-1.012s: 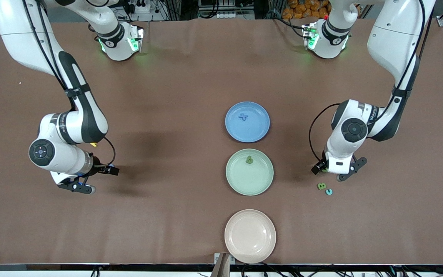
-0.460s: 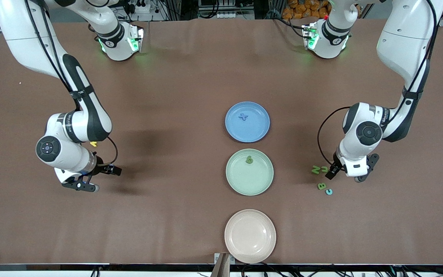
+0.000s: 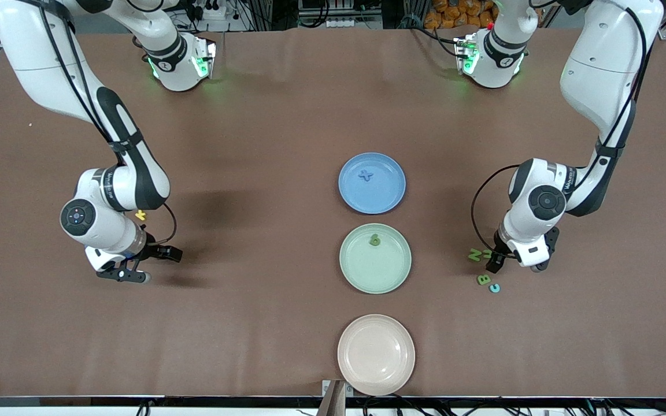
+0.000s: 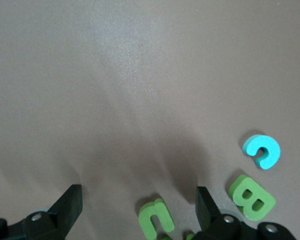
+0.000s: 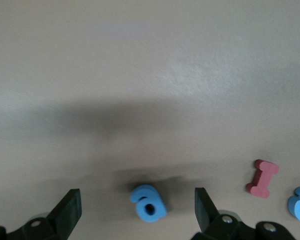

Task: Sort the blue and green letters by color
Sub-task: 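Lower the right gripper to the blue a while the left gripper nears green u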

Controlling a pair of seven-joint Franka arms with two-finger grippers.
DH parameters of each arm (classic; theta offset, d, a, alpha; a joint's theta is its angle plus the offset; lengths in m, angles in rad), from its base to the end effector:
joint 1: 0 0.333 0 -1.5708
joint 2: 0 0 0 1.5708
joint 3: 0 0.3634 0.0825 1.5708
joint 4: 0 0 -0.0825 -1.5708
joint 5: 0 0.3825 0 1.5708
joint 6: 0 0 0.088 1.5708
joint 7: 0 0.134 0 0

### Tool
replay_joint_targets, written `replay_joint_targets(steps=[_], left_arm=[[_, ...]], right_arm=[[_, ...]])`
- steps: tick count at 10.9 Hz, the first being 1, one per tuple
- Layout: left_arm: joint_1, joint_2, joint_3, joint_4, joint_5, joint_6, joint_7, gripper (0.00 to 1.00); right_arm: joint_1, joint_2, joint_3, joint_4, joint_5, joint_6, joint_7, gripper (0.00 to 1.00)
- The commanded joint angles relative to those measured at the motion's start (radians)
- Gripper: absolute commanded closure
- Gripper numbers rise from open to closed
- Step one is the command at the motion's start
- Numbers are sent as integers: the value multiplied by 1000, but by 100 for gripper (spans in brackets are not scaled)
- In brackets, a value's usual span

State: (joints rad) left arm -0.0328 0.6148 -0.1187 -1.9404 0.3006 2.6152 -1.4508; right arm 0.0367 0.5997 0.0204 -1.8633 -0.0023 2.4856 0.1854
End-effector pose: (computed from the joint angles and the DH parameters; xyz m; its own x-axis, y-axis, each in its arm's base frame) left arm 0.6463 -0.0974 0.1833 0.4770 0.8726 0.1054 0.8741 -0.4835 0.0468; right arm 0.6675 0.0372 0.2085 0.9913 -0.1299 0.0205 -0.1297 -0.9915 -0.0141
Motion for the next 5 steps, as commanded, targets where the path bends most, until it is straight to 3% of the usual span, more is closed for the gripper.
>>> replay_joint_targets(steps=[1,5], left_arm=[[-1,8,-6,30,-66,11,-42,0],[4,10,-6,32,-95,19,-66,0]], right_arm=[[-26,3,15,-74,-21,99,-21,0],[-18,-6,15,-109,-21,108,-24,0]])
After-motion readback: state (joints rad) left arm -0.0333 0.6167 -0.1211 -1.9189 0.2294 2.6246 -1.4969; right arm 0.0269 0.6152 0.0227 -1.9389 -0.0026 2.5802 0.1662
